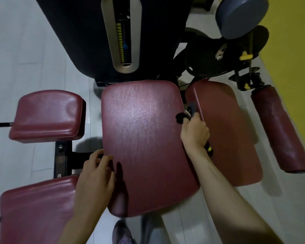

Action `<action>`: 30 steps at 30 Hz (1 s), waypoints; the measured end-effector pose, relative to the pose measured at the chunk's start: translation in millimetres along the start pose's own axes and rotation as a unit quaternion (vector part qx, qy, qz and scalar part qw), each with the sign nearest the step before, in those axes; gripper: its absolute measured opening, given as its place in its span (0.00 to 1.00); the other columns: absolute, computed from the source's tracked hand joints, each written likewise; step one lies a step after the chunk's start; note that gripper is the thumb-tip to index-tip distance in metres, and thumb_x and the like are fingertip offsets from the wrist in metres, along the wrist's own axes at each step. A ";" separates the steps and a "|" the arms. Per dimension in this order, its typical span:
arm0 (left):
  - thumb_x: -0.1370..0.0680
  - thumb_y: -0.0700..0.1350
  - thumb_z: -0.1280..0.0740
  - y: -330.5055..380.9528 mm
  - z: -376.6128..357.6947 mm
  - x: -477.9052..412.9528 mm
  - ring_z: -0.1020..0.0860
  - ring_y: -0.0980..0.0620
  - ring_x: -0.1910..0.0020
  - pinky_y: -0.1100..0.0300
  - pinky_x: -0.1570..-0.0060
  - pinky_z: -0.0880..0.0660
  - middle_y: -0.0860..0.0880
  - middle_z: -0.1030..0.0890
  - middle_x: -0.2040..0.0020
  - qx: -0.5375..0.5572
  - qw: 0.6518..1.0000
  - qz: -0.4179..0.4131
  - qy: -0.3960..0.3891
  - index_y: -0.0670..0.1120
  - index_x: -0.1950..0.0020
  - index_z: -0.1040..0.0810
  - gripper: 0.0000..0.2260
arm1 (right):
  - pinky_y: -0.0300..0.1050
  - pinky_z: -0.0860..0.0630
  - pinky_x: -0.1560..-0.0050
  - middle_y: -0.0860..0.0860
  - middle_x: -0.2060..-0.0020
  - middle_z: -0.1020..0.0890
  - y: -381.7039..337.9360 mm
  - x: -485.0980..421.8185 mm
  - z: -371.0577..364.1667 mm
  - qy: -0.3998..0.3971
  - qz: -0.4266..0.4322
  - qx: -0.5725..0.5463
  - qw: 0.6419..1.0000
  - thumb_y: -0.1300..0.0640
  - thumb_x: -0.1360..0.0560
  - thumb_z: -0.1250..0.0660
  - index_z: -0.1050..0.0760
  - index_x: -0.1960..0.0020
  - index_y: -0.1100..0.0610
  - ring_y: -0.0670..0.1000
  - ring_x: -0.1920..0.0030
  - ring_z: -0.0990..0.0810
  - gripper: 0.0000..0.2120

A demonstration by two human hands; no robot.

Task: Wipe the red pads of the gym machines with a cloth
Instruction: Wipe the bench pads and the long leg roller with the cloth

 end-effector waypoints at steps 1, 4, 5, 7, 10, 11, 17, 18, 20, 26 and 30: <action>0.25 0.36 0.30 0.0 -3.2 -9.6 0.26 0.43 0.43 0.45 0.53 0.22 0.46 0.29 0.31 -0.003 1.000 0.006 0.000 0.45 0.40 0.22 0.14 | 0.58 0.23 0.44 0.62 0.46 0.17 -13.4 -14.9 -2.7 0.006 0.016 -0.015 1.000 0.53 0.17 0.37 0.27 0.37 0.61 0.66 0.45 0.18 0.13; 0.24 0.39 0.31 8.2 -9.0 -36.7 0.27 0.43 0.42 0.45 0.53 0.21 0.46 0.28 0.31 -0.017 1.000 0.018 0.002 0.46 0.40 0.23 0.12 | 0.57 0.22 0.48 0.61 0.49 0.16 -25.1 -29.2 -5.5 0.031 0.049 -0.013 0.998 0.56 0.18 0.35 0.29 0.36 0.59 0.64 0.48 0.17 0.12; 0.23 0.39 0.32 12.7 -9.3 -45.0 0.26 0.43 0.42 0.45 0.53 0.21 0.47 0.28 0.31 -0.019 1.000 0.023 0.005 0.46 0.39 0.23 0.13 | 0.58 0.22 0.49 0.61 0.49 0.15 -20.2 -22.9 -5.1 0.031 0.058 0.000 0.998 0.57 0.19 0.34 0.30 0.35 0.59 0.64 0.49 0.16 0.14; 0.23 0.39 0.31 23.1 -10.9 -60.9 0.26 0.43 0.40 0.44 0.52 0.21 0.47 0.28 0.31 -0.021 0.999 0.029 0.006 0.45 0.36 0.23 0.15 | 0.58 0.20 0.52 0.61 0.51 0.15 -1.3 -1.2 -4.7 0.005 0.075 0.027 0.997 0.59 0.19 0.34 0.32 0.33 0.58 0.64 0.51 0.16 0.16; 0.24 0.40 0.31 33.5 -14.7 -79.8 0.27 0.41 0.37 0.41 0.48 0.21 0.46 0.29 0.31 -0.029 0.999 0.039 0.002 0.46 0.33 0.25 0.19 | 0.55 0.21 0.52 0.60 0.50 0.15 42.5 32.5 -5.1 -0.083 0.047 0.067 0.993 0.59 0.18 0.36 0.32 0.31 0.56 0.63 0.51 0.15 0.16; 0.24 0.40 0.30 35.2 -15.4 -84.4 0.28 0.40 0.36 0.40 0.46 0.22 0.45 0.29 0.30 -0.033 0.998 0.045 0.004 0.46 0.33 0.25 0.19 | 0.53 0.20 0.55 0.60 0.53 0.15 54.9 42.0 -2.8 -0.098 0.031 0.074 0.992 0.60 0.19 0.34 0.30 0.32 0.57 0.62 0.53 0.15 0.17; 0.21 0.44 0.32 21.7 -21.2 -100.7 0.28 0.40 0.35 0.40 0.43 0.24 0.47 0.28 0.28 -0.039 0.994 0.097 0.022 0.49 0.29 0.26 0.20 | 0.48 0.23 0.69 0.60 0.69 0.17 43.8 31.5 -0.4 -0.050 0.019 -0.026 0.998 0.66 0.27 0.24 0.21 0.47 0.65 0.62 0.70 0.17 0.10; 0.20 0.45 0.33 18.8 -22.7 -102.3 0.28 0.41 0.34 0.41 0.44 0.24 0.48 0.28 0.28 -0.035 0.994 0.102 0.023 0.50 0.28 0.25 0.20 | 0.52 0.21 0.63 0.61 0.63 0.16 31.0 15.8 -0.2 -0.054 0.001 -0.039 0.998 0.63 0.23 0.28 0.22 0.43 0.63 0.64 0.63 0.16 0.10; 0.19 0.45 0.33 14.8 -22.6 -104.4 0.28 0.44 0.34 0.44 0.44 0.23 0.50 0.26 0.28 -0.022 0.993 0.111 0.030 0.51 0.29 0.24 0.18 | 0.57 0.23 0.49 0.60 0.53 0.15 7.5 -19.0 -6.6 -0.066 -0.036 -0.036 0.996 0.57 0.18 0.35 0.25 0.36 0.59 0.66 0.50 0.17 0.12; 0.20 0.47 0.32 10.5 -20.0 -104.6 0.28 0.51 0.32 0.52 0.46 0.26 0.55 0.24 0.30 0.009 0.985 0.168 0.035 0.55 0.32 0.21 0.16 | 0.55 0.27 0.49 0.58 0.41 0.19 -90.1 -112.1 -30.8 -0.043 0.024 0.005 0.999 0.56 0.17 0.38 0.31 0.30 0.57 0.64 0.42 0.20 0.16; 0.18 0.48 0.35 3.6 -19.0 -105.4 0.28 0.54 0.33 0.55 0.50 0.29 0.61 0.26 0.30 0.063 0.970 0.228 0.046 0.61 0.35 0.19 0.14 | 0.58 0.29 0.43 0.53 0.41 0.18 -147.2 -130.4 -56.8 -0.042 0.124 0.055 0.990 0.56 0.20 0.35 0.27 0.35 0.55 0.60 0.41 0.22 0.15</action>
Point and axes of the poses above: each hand's wrist, its own x-axis away from the middle knuckle, its own z-axis out of the back of the hand, y = z × x, the point moved 9 cm from there along -x, towards the middle knuckle
